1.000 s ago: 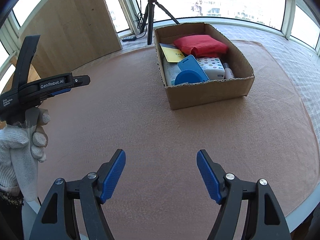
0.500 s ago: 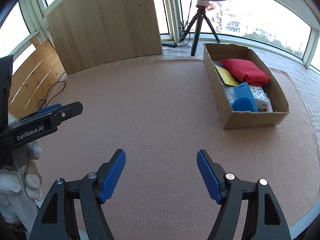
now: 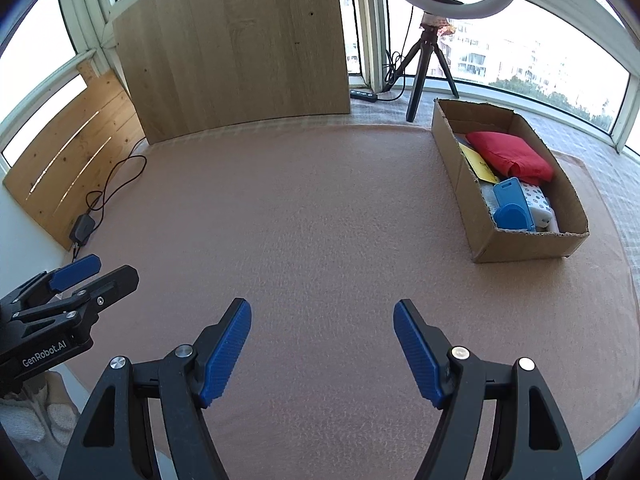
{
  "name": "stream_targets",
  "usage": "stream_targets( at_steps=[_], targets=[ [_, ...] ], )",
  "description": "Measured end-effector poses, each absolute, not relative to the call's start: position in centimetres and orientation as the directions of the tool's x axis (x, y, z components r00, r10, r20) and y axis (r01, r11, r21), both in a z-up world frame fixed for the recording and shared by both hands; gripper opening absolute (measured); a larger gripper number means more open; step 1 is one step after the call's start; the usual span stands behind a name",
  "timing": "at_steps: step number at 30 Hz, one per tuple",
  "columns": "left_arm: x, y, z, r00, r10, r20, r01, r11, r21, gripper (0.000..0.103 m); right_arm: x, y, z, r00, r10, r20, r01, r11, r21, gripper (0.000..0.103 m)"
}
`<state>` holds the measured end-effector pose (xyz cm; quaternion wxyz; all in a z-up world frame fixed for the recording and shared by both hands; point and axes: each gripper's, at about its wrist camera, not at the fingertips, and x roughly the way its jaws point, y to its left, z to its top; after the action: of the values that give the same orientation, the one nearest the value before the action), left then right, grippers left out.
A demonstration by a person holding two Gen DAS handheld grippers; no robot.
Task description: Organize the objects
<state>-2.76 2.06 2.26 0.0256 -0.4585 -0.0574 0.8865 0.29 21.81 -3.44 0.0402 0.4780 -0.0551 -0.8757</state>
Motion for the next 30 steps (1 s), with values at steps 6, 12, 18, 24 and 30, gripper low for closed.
stream_targets(
  at_steps=[6,12,18,24,30],
  targets=[
    [-2.1,1.1,1.5,-0.562,0.094,-0.822,0.027,-0.991,-0.133,0.08,1.0,21.5,-3.8,-0.537,-0.109,-0.837,0.004,-0.992,0.127,0.07],
    [-1.9,1.4,1.1,-0.553,0.098,-0.828,0.017,-0.991,-0.129,0.08,1.8,21.1,-3.8,-0.545,-0.078,-0.835,0.0,-0.996,0.093,0.07],
    [-2.1,2.3,1.1,-0.55,0.103,-0.829,-0.003,-0.993,-0.122,0.08,2.0,20.9,-3.8,-0.543,-0.077,-0.836,-0.002,-0.996,0.093,0.07],
    [-2.5,2.7,1.0,-0.546,0.102,-0.832,-0.01,-0.993,-0.115,0.08,1.9,21.3,-3.9,-0.542,-0.075,-0.837,-0.014,-0.995,0.099,0.07],
    [-2.9,2.7,0.9,-0.545,0.096,-0.833,-0.01,-0.994,-0.108,0.08,1.6,21.3,-4.0,-0.541,-0.077,-0.837,-0.014,-0.995,0.101,0.071]
  ],
)
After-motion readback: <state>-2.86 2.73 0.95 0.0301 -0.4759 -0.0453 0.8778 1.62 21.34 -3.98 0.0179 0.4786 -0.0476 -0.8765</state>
